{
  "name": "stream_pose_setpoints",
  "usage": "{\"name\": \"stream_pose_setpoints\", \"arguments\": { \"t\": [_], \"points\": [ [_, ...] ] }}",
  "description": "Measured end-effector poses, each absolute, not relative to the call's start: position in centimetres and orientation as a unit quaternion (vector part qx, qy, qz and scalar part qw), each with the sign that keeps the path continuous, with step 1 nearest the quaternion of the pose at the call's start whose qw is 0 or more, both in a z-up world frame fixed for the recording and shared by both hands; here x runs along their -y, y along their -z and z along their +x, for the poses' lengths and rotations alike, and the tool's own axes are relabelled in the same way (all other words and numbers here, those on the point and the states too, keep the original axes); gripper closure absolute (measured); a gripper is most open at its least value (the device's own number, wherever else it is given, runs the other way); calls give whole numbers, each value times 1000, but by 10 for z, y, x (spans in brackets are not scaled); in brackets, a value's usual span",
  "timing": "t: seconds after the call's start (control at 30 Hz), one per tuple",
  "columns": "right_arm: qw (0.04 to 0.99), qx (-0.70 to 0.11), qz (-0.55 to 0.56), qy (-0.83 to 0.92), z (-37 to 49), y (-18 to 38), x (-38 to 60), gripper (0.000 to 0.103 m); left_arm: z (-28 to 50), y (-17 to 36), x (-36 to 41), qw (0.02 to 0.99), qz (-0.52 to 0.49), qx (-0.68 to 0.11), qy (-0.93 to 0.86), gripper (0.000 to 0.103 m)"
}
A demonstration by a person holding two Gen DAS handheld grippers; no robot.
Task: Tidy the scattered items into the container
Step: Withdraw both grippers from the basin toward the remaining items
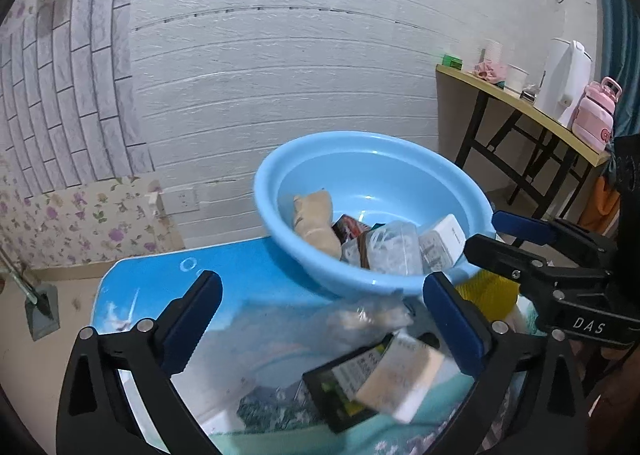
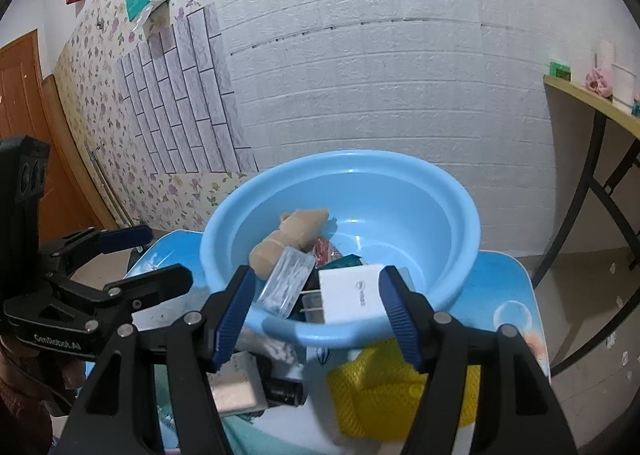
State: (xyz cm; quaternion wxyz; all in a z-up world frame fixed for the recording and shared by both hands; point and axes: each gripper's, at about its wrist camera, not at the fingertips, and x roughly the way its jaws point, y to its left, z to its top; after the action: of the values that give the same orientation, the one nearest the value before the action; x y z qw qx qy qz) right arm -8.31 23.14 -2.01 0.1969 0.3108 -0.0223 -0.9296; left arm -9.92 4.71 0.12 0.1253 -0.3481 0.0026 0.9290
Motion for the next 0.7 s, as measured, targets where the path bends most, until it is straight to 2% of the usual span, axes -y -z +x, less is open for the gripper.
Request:
{"name": "stream_pose_setpoints", "arguments": {
  "t": [0.33, 0.47, 0.7],
  "points": [
    [192, 11, 319, 928, -53, 14, -221, 35, -69, 0, -24, 98, -357, 7, -929, 1],
    [186, 7, 321, 929, -43, 15, -219, 26, -58, 5, -12, 85, -362, 8, -928, 1],
    [168, 7, 323, 931, -31, 16, -224, 25, -47, 15, 8, 53, -376, 19, -925, 1]
  ]
}}
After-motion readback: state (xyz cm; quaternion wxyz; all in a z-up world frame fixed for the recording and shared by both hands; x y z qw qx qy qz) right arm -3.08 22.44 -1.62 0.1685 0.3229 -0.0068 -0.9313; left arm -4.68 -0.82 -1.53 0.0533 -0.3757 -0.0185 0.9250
